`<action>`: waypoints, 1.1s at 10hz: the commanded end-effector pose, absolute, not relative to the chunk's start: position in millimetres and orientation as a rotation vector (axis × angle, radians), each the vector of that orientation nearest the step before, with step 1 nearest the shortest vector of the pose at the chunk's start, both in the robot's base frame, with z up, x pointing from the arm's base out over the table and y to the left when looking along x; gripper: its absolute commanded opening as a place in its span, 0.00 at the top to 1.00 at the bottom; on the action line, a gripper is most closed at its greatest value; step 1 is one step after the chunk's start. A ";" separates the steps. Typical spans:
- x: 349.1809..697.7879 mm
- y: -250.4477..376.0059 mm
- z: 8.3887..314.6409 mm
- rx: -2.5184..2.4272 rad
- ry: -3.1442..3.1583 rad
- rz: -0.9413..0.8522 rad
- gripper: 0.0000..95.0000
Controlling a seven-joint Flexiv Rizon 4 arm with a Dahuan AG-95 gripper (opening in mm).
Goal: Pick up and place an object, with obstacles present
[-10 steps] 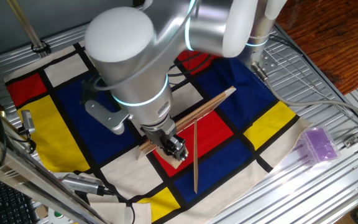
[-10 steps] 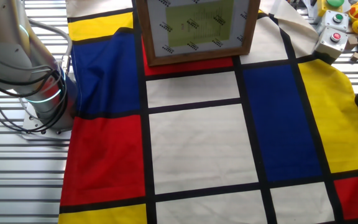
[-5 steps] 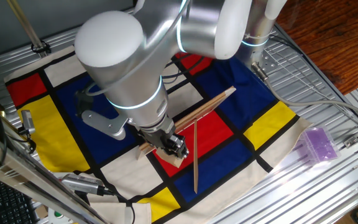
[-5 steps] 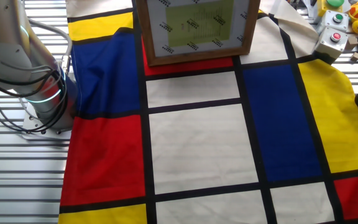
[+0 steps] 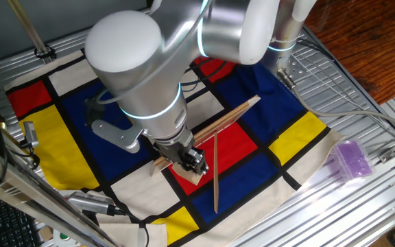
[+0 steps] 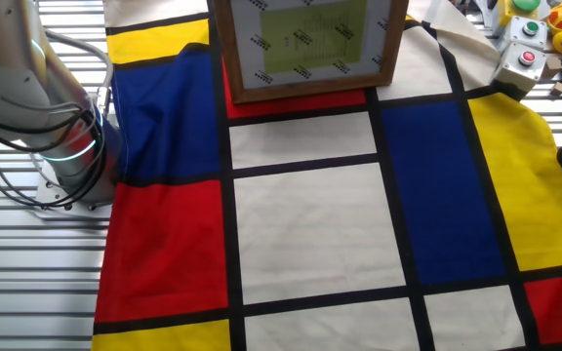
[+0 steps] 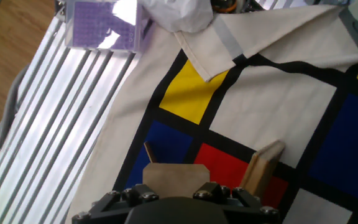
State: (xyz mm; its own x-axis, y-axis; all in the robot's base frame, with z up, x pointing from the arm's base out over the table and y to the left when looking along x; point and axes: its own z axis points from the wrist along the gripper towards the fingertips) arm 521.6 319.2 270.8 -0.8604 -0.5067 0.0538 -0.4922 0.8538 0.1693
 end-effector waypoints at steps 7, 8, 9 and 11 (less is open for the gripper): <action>523.0 351.4 211.8 0.712 -2.999 -0.163 1.00; 522.9 350.7 198.9 0.721 -3.012 -0.157 1.00; 522.8 350.6 192.3 0.718 -3.017 -0.156 1.00; 522.2 350.4 182.5 0.721 -3.019 -0.134 1.00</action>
State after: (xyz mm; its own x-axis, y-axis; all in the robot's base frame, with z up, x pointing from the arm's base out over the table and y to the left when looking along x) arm 522.0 351.2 180.1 -0.8919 -0.4520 0.0170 -0.4489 0.8891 0.0899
